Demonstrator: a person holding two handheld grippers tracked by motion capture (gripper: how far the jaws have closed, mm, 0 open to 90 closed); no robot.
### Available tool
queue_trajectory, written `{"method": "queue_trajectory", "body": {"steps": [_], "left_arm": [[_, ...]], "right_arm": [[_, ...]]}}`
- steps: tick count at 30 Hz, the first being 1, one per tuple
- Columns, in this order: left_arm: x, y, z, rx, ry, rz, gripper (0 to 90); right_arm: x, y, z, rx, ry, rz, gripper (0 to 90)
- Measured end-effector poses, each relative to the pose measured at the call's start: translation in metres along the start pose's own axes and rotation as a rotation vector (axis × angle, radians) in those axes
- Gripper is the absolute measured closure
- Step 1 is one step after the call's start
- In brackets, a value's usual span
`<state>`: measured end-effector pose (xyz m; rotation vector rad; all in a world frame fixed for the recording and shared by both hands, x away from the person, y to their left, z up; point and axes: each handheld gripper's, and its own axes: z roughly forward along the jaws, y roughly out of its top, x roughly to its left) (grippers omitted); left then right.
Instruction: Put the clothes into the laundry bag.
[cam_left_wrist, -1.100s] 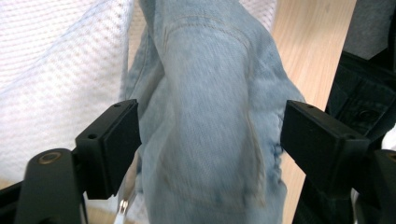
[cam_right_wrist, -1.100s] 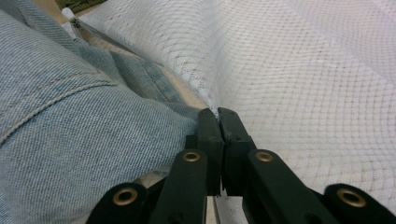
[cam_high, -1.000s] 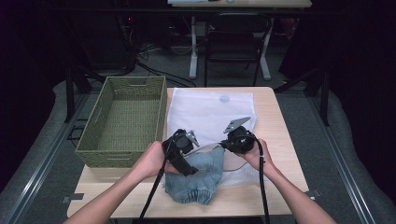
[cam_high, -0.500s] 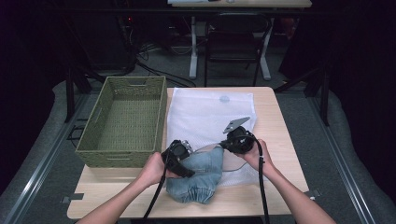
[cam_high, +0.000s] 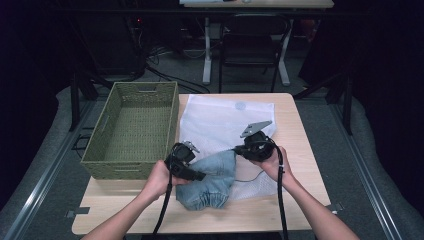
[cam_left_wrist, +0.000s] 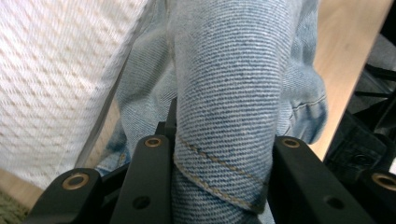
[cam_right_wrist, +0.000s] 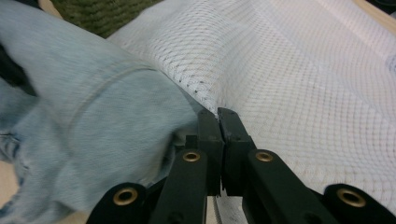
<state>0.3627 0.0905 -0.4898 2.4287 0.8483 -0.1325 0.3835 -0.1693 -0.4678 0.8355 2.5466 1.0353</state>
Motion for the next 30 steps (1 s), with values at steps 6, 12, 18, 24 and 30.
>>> {"method": "queue_trajectory", "body": {"steps": [6, 12, 18, 24, 30], "left_arm": [[0.007, -0.002, 0.020, -0.010, -0.018, -0.050, 70.0], [-0.002, 0.014, -0.004, -0.100, 0.041, -0.032, 70.0], [0.010, 0.008, 0.030, -0.137, 0.064, -0.091, 64.0], [0.003, 0.008, 0.020, -0.104, 0.122, 0.002, 36.3], [-0.007, 0.002, -0.001, -0.081, 0.130, 0.087, 15.0]], "right_arm": [[0.005, 0.000, 0.002, 0.002, 0.027, -0.002, 88.9], [0.012, 0.005, -0.008, -0.061, 0.026, -0.021, 89.0], [0.011, 0.001, -0.001, -0.025, 0.045, -0.019, 88.9], [0.004, -0.008, 0.007, 0.005, 0.050, -0.002, 88.8], [0.001, -0.009, 0.006, 0.005, 0.050, 0.004, 88.8]]}}
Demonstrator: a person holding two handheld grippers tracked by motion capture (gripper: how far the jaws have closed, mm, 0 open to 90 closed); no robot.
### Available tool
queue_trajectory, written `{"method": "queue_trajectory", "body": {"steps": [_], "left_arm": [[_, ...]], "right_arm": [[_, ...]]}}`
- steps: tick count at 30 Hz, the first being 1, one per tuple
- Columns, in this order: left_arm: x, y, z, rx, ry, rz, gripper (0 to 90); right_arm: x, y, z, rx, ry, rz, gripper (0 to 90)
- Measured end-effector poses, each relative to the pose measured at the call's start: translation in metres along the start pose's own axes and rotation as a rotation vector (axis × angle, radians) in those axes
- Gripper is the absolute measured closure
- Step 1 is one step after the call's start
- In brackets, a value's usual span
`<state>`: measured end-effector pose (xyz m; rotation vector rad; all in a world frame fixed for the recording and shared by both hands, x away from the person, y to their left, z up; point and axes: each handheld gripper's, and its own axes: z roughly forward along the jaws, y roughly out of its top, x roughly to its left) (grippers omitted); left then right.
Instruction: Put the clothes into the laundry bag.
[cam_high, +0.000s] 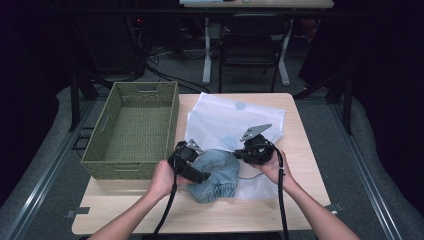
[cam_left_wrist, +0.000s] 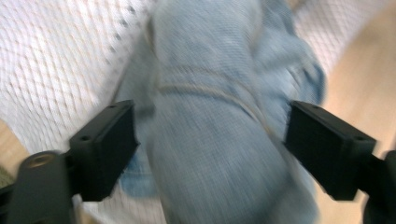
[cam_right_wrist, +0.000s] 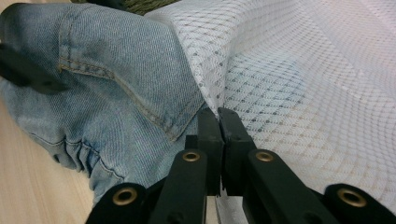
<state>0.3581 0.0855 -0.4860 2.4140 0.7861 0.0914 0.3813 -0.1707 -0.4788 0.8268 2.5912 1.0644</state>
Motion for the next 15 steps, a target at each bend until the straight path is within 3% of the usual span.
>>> {"method": "queue_trajectory", "body": {"steps": [3, 6, 11, 15], "left_arm": [[-0.001, -0.004, -0.006, -0.002, 0.000, 0.014, 14.7], [0.002, -0.008, -0.002, 0.031, -0.009, 0.009, 15.2], [0.006, -0.013, 0.016, 0.069, -0.058, 0.018, 18.2], [0.009, -0.017, 0.023, 0.047, -0.126, 0.018, 25.8]], "right_arm": [[0.000, 0.000, 0.000, 0.000, 0.000, -0.005, 88.7], [0.000, 0.000, 0.001, 0.003, 0.003, -0.005, 88.7], [0.001, -0.001, 0.004, 0.016, -0.002, -0.009, 88.7], [0.002, -0.001, 0.004, 0.022, -0.001, -0.009, 88.6]]}}
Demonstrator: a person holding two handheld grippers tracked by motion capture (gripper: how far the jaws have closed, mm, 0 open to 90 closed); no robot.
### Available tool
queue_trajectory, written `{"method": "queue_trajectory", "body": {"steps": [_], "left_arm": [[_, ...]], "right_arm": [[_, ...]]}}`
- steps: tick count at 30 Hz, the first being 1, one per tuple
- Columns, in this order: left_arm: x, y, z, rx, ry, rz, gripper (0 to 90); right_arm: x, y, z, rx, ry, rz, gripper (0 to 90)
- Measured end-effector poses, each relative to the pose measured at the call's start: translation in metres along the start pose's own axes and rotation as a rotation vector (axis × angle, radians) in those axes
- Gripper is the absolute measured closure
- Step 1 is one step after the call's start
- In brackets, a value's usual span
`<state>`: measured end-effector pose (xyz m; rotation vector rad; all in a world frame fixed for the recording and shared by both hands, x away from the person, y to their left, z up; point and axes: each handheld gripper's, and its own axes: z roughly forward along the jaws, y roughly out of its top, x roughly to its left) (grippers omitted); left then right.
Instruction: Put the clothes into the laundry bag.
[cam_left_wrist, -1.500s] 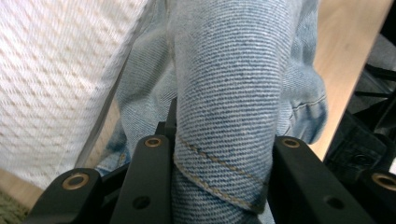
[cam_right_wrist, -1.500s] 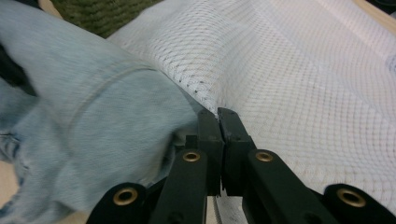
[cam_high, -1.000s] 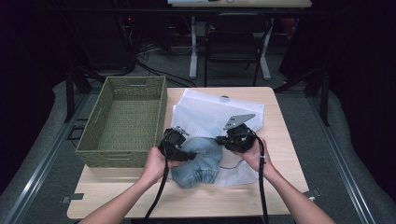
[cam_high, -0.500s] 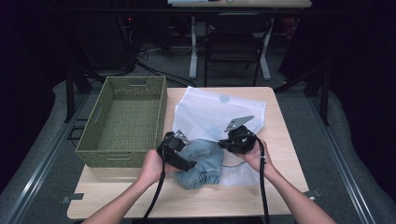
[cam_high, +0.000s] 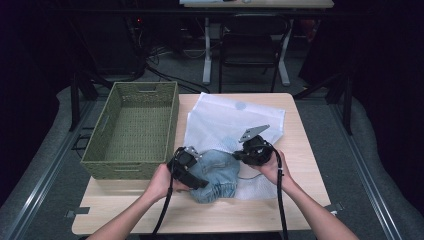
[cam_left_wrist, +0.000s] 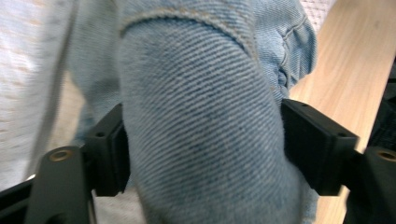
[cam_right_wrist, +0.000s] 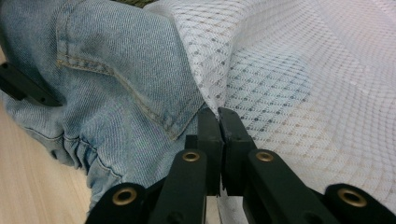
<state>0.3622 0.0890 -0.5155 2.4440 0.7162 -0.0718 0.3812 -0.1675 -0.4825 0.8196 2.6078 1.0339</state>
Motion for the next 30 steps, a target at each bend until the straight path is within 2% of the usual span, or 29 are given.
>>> {"method": "queue_trajectory", "body": {"steps": [3, 6, 8, 12, 19, 26, 30], "left_arm": [[-0.002, -0.002, 0.007, -0.010, -0.018, 0.007, 31.5], [-0.004, -0.005, 0.010, -0.033, -0.021, 0.020, 46.8], [-0.004, -0.008, 0.011, -0.049, -0.015, 0.029, 53.4], [-0.001, -0.010, 0.012, -0.078, -0.026, 0.005, 65.9], [-0.008, -0.011, 0.006, -0.136, 0.002, -0.028, 71.1], [-0.014, -0.002, -0.002, -0.188, 0.047, -0.044, 73.0], [-0.018, 0.004, -0.008, -0.243, 0.078, -0.054, 73.5]], "right_arm": [[0.000, 0.000, 0.001, 0.002, 0.006, -0.001, 88.6], [0.000, -0.001, 0.003, 0.013, 0.005, 0.000, 88.6], [0.000, -0.001, 0.004, 0.016, 0.003, -0.004, 88.6], [0.001, 0.000, 0.005, 0.020, 0.006, -0.001, 88.6], [0.003, 0.001, 0.002, 0.011, 0.001, -0.004, 88.7], [0.006, 0.007, -0.007, -0.040, 0.034, 0.013, 88.7], [0.009, 0.010, -0.013, -0.078, 0.055, 0.020, 88.7]]}}
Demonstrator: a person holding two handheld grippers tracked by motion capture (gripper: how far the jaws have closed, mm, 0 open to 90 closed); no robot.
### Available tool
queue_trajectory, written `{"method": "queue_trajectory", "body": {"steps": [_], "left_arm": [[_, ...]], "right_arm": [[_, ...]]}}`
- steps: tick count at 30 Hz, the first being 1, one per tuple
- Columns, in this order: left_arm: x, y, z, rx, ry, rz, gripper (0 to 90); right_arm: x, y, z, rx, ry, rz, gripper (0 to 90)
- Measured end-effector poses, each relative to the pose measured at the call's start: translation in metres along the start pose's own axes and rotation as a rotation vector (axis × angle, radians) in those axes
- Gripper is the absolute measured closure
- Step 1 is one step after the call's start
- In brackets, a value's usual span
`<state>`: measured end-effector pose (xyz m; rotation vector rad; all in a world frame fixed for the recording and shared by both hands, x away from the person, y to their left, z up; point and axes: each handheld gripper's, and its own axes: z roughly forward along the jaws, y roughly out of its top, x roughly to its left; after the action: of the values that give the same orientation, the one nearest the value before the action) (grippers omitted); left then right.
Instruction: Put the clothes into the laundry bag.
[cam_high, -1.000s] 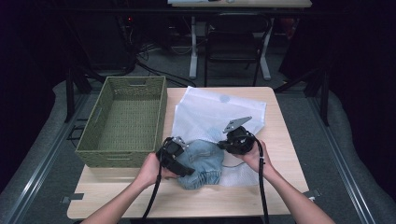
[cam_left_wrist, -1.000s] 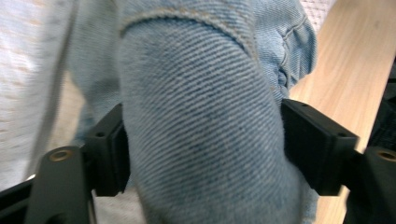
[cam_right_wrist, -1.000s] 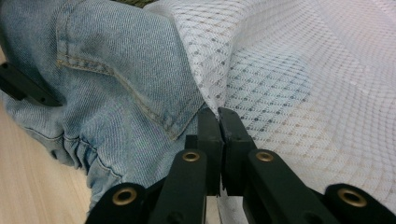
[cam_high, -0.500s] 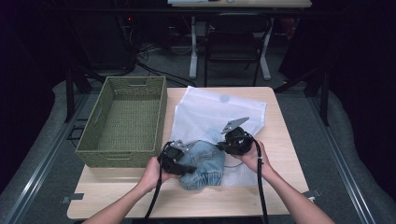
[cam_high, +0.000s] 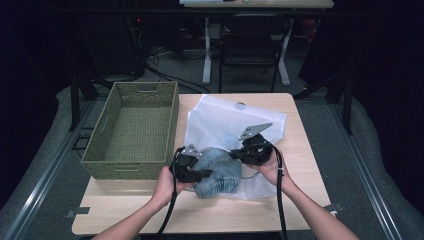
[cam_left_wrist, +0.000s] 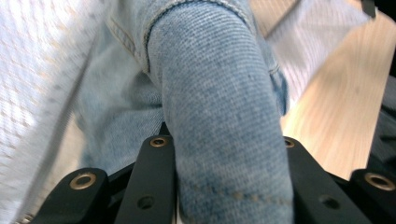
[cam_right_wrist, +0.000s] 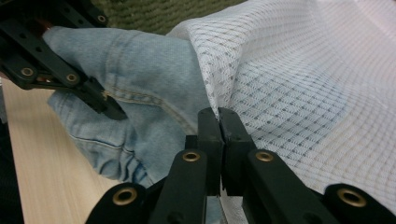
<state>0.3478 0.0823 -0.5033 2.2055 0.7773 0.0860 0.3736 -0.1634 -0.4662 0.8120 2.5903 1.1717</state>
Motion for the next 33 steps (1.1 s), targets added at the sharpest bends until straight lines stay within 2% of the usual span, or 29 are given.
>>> {"method": "queue_trajectory", "body": {"steps": [1, 3, 5, 7, 10, 13, 14, 18, 24, 25, 30, 33], "left_arm": [[0.000, 0.003, -0.001, -0.011, 0.008, 0.003, 73.6], [0.000, 0.007, 0.000, -0.046, 0.026, -0.014, 73.6], [0.000, 0.010, 0.005, -0.065, 0.048, -0.013, 73.5], [0.002, 0.009, 0.016, -0.054, 0.053, -0.017, 72.9], [0.006, 0.003, 0.029, -0.028, 0.049, -0.017, 69.7], [0.007, 0.004, 0.028, -0.020, 0.040, -0.002, 61.3], [0.007, 0.005, 0.026, -0.009, 0.041, 0.000, 53.8], [0.003, 0.006, 0.017, 0.019, 0.048, 0.037, 37.1], [-0.004, 0.001, 0.002, 0.016, 0.066, 0.060, 25.8], [-0.005, 0.001, 0.001, 0.017, 0.081, 0.064, 23.2], [-0.006, -0.001, 0.005, 0.039, 0.073, 0.070, 21.5], [-0.004, -0.002, 0.014, 0.052, 0.067, 0.080, 26.9]], "right_arm": [[0.001, 0.002, -0.003, -0.019, 0.006, 0.010, 88.7], [0.001, 0.002, -0.003, -0.024, 0.008, 0.007, 88.8], [0.001, 0.003, -0.005, -0.037, 0.012, 0.011, 88.8], [0.001, 0.003, -0.005, -0.032, 0.014, 0.008, 88.7], [0.001, -0.001, 0.001, 0.005, 0.002, 0.000, 88.7], [-0.002, -0.006, 0.007, 0.033, -0.003, 0.001, 88.7], [-0.003, -0.007, 0.007, 0.033, -0.004, 0.001, 88.7], [-0.003, -0.008, 0.005, 0.030, -0.015, 0.004, 88.6], [-0.005, -0.009, 0.003, 0.025, -0.016, 0.007, 88.6], [-0.005, -0.009, 0.004, 0.028, -0.015, 0.008, 88.6], [-0.005, -0.009, 0.005, 0.030, -0.018, 0.006, 88.6], [-0.006, -0.009, 0.007, 0.034, -0.012, 0.010, 88.6]]}}
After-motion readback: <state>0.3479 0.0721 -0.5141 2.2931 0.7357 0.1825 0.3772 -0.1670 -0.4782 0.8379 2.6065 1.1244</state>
